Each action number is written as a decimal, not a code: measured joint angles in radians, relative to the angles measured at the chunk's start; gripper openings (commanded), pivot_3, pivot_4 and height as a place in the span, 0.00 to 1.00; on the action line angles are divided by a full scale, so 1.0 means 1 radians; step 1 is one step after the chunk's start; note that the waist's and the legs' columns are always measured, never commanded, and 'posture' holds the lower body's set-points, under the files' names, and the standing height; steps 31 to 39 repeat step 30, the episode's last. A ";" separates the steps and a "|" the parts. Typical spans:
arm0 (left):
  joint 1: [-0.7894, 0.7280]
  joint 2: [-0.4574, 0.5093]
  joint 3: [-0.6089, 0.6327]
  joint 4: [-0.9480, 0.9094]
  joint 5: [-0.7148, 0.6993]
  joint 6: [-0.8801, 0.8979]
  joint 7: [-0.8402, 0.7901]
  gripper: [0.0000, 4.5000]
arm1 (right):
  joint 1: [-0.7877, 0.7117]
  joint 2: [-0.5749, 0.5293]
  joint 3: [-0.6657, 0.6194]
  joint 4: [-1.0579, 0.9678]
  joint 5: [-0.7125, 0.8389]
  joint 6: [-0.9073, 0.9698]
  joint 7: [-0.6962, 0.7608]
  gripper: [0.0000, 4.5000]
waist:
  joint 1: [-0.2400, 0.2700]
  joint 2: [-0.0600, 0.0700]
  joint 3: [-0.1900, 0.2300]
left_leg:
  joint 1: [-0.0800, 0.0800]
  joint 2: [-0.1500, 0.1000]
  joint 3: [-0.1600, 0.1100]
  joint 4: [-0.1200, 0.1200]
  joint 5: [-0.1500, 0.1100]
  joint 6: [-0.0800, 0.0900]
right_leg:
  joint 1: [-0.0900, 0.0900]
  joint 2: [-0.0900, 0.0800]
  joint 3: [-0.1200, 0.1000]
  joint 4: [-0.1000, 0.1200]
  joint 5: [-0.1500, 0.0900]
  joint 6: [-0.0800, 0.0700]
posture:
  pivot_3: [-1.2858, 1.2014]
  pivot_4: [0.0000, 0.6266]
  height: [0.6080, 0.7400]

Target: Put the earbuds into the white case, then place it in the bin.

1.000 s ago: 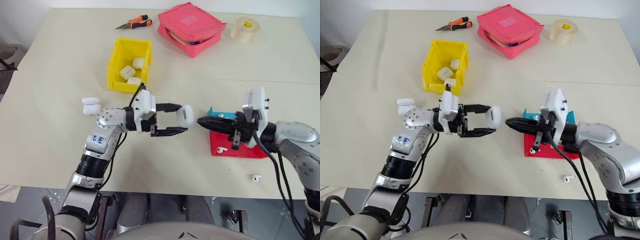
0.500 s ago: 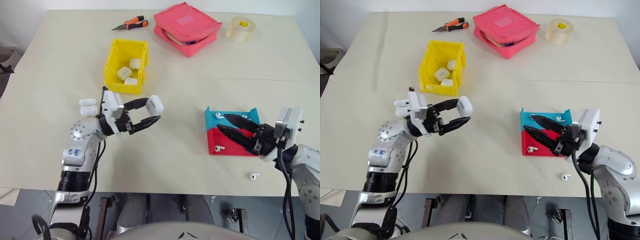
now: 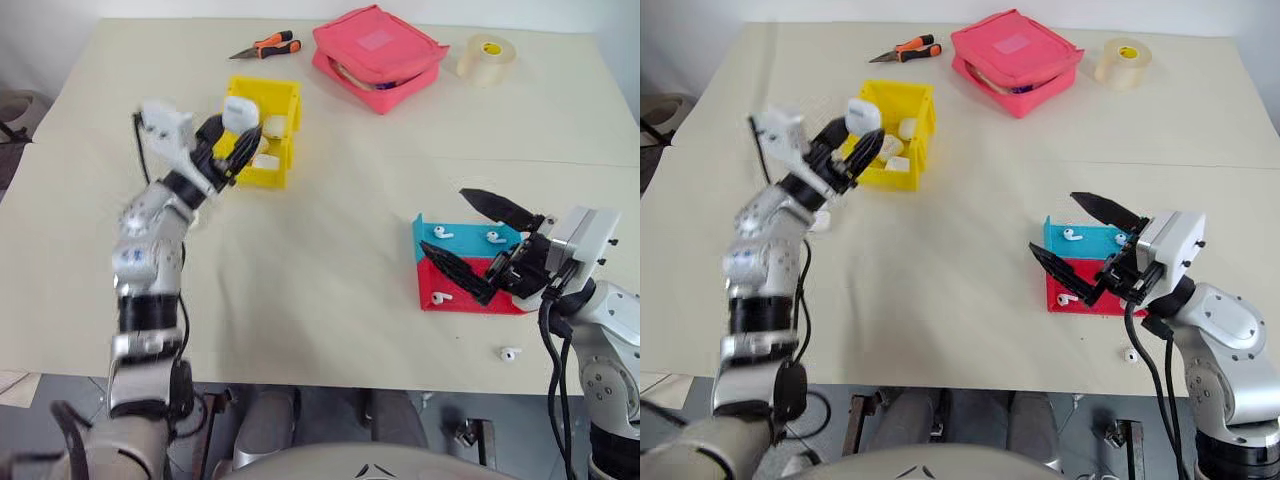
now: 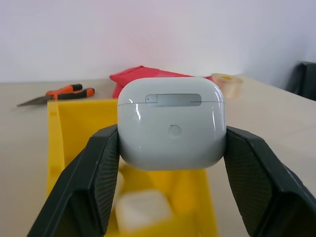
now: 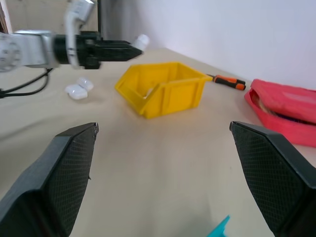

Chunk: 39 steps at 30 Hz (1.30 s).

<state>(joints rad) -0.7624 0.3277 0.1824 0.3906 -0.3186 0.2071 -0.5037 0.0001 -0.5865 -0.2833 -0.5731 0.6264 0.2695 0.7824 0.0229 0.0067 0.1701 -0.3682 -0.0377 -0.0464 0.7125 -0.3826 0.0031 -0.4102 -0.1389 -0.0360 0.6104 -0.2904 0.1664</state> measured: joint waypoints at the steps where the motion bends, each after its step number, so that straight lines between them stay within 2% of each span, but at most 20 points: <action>1: -0.047 -0.002 -0.013 0.068 0.018 -0.008 0.004 0.62 | -0.003 0.000 0.003 0.001 0.000 0.002 -0.001 0.99 | 0.000 0.000 0.000 | 0.000 0.000 0.002 0.000 0.000 0.000 | 0.000 0.000 -0.002 0.000 0.000 0.000 | 0.52 0.24 1.00; 2: -0.078 -0.002 -0.019 0.112 0.032 -0.012 0.010 0.62 | -0.006 0.000 0.008 0.002 0.000 0.004 -0.002 0.99 | -0.001 0.000 0.000 | 0.000 0.000 0.002 -0.001 0.000 0.000 | 0.000 0.000 -0.003 0.000 0.000 0.000 | 0.52 0.24 1.00; 4: -0.148 -0.001 -0.045 0.222 0.082 -0.010 0.045 0.79 | -0.007 0.000 0.015 0.004 -0.003 0.006 -0.005 1.00 | -0.002 0.000 0.000 | 0.000 0.000 0.002 -0.002 0.000 0.000 | 0.000 0.000 -0.004 0.000 0.000 0.000 | 0.52 0.24 1.00; 7: -0.178 0.001 -0.058 0.289 0.124 -0.007 0.082 0.98 | -0.007 0.000 0.020 0.004 -0.006 0.007 -0.014 1.00 | -0.010 0.000 0.000 | 0.000 0.000 0.003 -0.003 0.000 0.000 | -0.001 -0.001 -0.006 0.000 0.000 0.000 | 0.52 0.24 1.00; 8: -0.178 0.001 -0.060 0.293 0.128 -0.007 0.084 0.99 | -0.006 0.000 0.020 0.003 -0.006 0.007 -0.017 1.00 | -0.013 0.000 0.000 | 0.000 0.001 0.003 -0.003 0.000 0.000 | -0.001 -0.001 -0.007 0.000 0.000 0.000 | 0.52 0.24 1.00; 11: -0.173 0.002 -0.064 0.275 0.129 0.002 0.072 0.99 | 0.006 0.000 0.021 0.002 -0.008 0.007 -0.028 1.00 | -0.018 -0.001 0.000 | 0.000 0.001 0.002 -0.002 0.000 0.000 | -0.001 -0.001 -0.008 0.000 0.000 0.000 | 0.52 0.24 1.00; 17: -0.073 0.038 -0.062 0.077 0.067 0.023 -0.065 0.99 | 0.020 -0.004 0.016 0.002 -0.009 0.002 -0.020 1.00 | -0.024 0.000 0.000 | 0.000 0.002 0.000 -0.002 0.000 -0.001 | -0.001 -0.001 -0.008 0.001 0.000 0.000 | 0.52 0.24 1.00; 21: 0.058 0.182 -0.052 -0.085 0.014 0.069 -0.230 0.99 | 0.034 -0.052 -0.013 0.038 -0.006 0.003 0.025 1.00 | -0.031 0.000 0.000 | 0.002 0.003 -0.001 -0.004 0.000 -0.001 | -0.002 -0.001 -0.007 0.001 0.000 0.000 | 0.52 0.24 1.00; 26: 0.331 0.316 -0.039 -0.271 -0.017 0.015 -0.418 0.99 | 0.077 -0.096 -0.053 0.090 0.010 0.003 0.095 1.00 | -0.024 0.000 0.000 | 0.003 0.003 -0.001 -0.004 0.000 -0.001 | -0.001 -0.002 -0.006 0.001 0.000 -0.001 | 0.52 0.24 1.00; 30: 0.431 0.312 -0.034 -0.337 -0.038 -0.054 -0.479 0.99 | 0.098 -0.098 -0.057 0.132 -0.005 -0.016 0.127 1.00 | 0.000 0.000 0.000 | 0.002 0.001 -0.003 -0.002 0.000 0.000 | 0.000 -0.005 -0.008 0.001 0.000 -0.001 | 0.52 0.24 1.00; 39: 0.431 0.312 -0.034 -0.337 -0.038 -0.054 -0.479 0.99 | 0.098 -0.098 -0.057 0.132 -0.005 -0.016 0.127 1.00 | 0.000 0.000 0.000 | 0.002 0.001 -0.003 -0.002 0.000 0.000 | 0.000 -0.005 -0.008 0.001 0.000 -0.001 | 0.52 0.24 1.00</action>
